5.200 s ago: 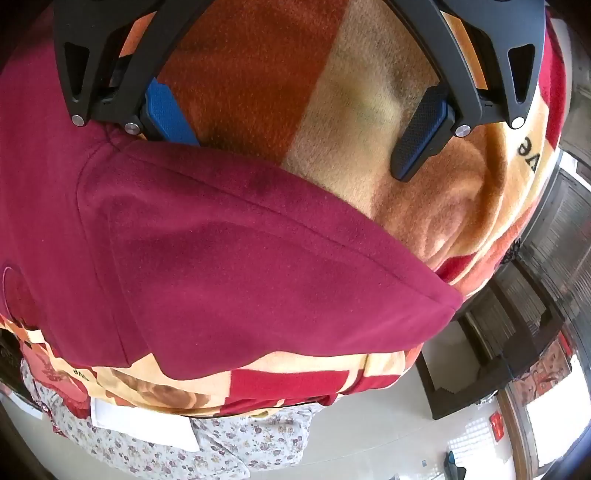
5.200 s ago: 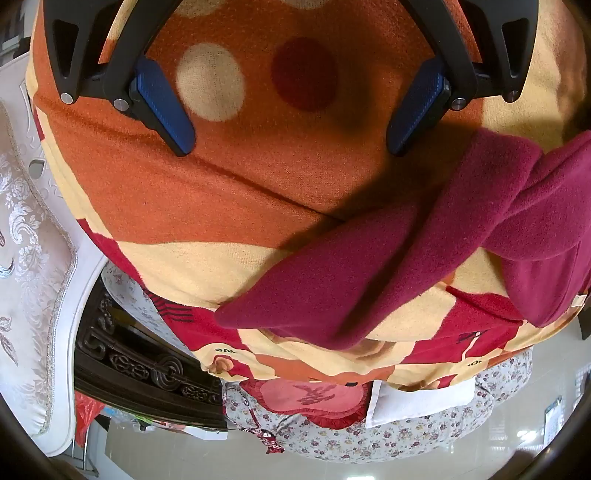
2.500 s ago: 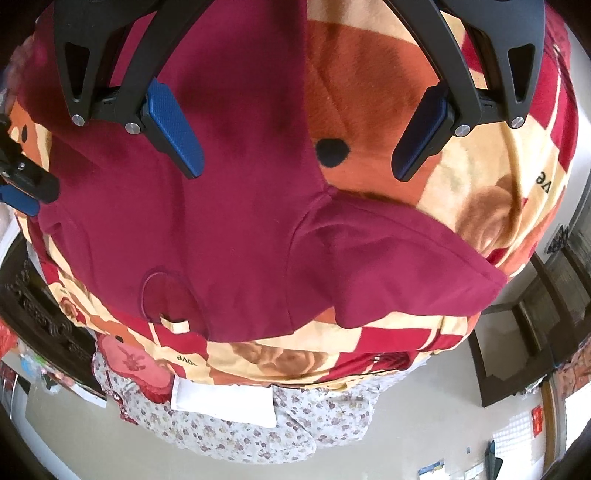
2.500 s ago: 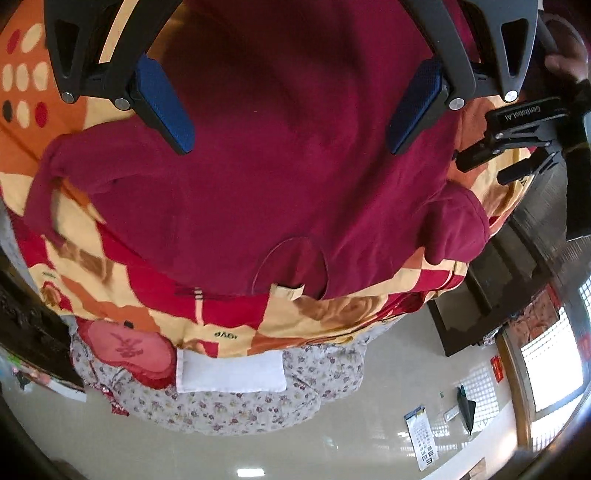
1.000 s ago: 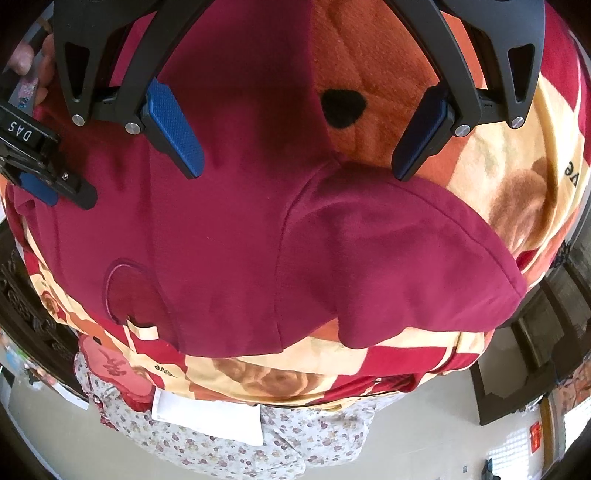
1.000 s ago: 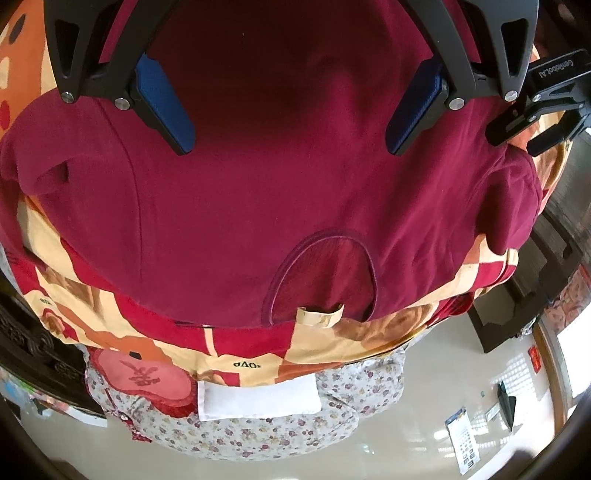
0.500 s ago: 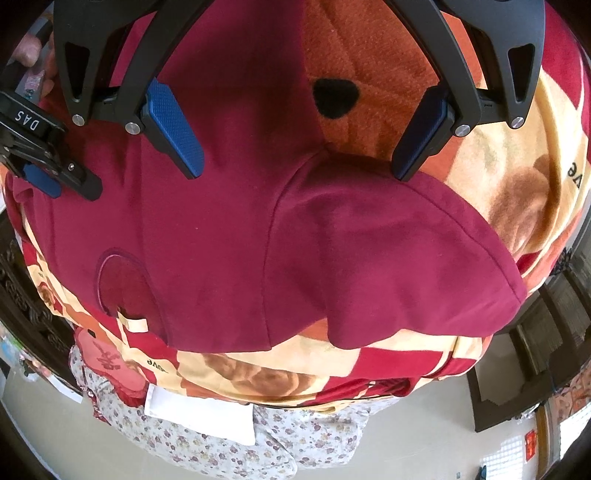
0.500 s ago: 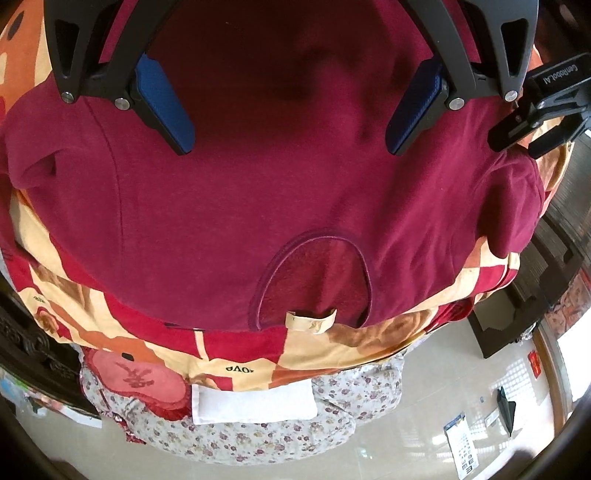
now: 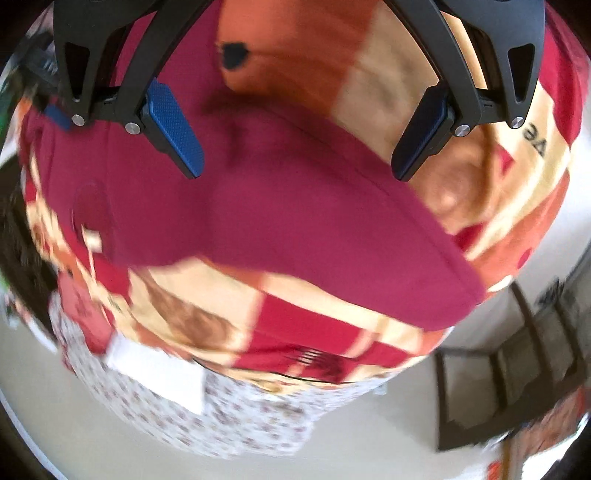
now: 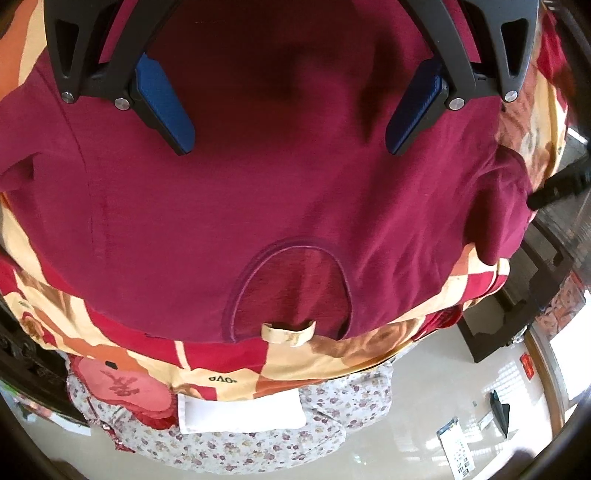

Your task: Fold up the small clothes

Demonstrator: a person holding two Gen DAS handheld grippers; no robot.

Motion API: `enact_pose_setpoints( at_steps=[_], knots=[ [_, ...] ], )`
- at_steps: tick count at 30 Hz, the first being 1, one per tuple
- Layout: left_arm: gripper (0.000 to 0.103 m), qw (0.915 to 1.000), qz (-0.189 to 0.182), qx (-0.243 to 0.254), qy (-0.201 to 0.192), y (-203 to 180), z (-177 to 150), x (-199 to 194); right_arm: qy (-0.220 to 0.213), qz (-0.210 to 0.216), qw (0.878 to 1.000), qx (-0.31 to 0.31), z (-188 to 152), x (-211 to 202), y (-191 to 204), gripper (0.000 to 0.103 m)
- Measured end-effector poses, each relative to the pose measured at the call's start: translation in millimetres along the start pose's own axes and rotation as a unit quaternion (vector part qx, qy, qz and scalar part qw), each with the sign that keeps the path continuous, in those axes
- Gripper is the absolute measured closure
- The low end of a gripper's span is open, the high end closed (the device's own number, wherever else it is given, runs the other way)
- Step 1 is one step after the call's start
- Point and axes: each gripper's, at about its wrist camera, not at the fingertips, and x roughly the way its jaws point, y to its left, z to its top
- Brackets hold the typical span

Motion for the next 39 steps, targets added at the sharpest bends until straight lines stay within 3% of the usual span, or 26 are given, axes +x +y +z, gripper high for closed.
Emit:
enact_pose_setpoints(
  at_steps=[4, 8, 12, 15, 18, 20, 23, 24, 27, 31, 34, 39],
  knots=[
    [0.003, 0.9956, 0.018, -0.092, -0.011, 64.4, 32.8, 7.8, 0.007, 0.009, 1.0, -0.004, 1.2, 1.1, 4.1, 0.0],
    [0.02, 0.9821, 0.013, -0.188, -0.002, 124.8, 56.0, 29.8, 0.013, 0.013, 1.0, -0.01, 2.0, 3.5, 7.0, 0.0],
    [0.03, 0.9718, 0.02, -0.235, 0.014, 159.9, 70.1, 54.2, 0.02, 0.021, 1.0, -0.008, 5.6, 6.6, 8.7, 0.0],
    [0.033, 0.9671, 0.02, -0.253, 0.015, 173.3, 73.9, 70.1, 0.022, 0.025, 0.999, -0.007, 8.2, 9.0, 10.8, 0.0],
    [0.043, 0.9716, 0.036, -0.233, 0.014, 172.2, 78.3, 79.9, 0.025, 0.023, 0.999, -0.01, 7.4, 10.8, 12.6, 0.0],
    [0.081, 0.9776, 0.042, -0.206, 0.009, 168.6, 83.3, 82.5, 0.026, 0.022, 0.999, -0.012, 6.5, 11.1, 12.7, 0.0],
    [0.095, 0.9812, 0.044, -0.188, 0.015, 169.0, 90.3, 80.7, 0.026, 0.025, 0.999, -0.01, 5.9, 9.0, 10.7, 0.0],
    [0.095, 0.9808, 0.039, -0.191, 0.007, 169.0, 90.9, 72.8, 0.026, 0.025, 0.999, -0.008, 6.4, 7.7, 9.2, 0.0],
    [0.095, 0.9823, -0.01, -0.184, -0.033, 150.4, 93.8, 32.1, 0.019, 0.029, 0.999, -0.001, 8.8, 1.7, 3.3, 0.0],
    [0.096, 0.9875, -0.095, -0.098, -0.08, 72.9, 86.7, -30.5, 0.006, 0.022, 1.0, 0.008, 11.2, -9.5, -8.7, 0.0],
    [0.096, 0.9815, -0.169, -0.053, -0.071, 9.3, 69.9, -52.1, -0.004, 0.03, 0.999, 0.028, 12.6, -22.2, -20.8, 0.0],
    [0.096, 0.9725, -0.23, 0.029, -0.022, -96.0, 18.8, -41.4, -0.036, 0.011, 0.998, 0.059, 15.4, -53.6, -52.7, 0.0]
  ],
)
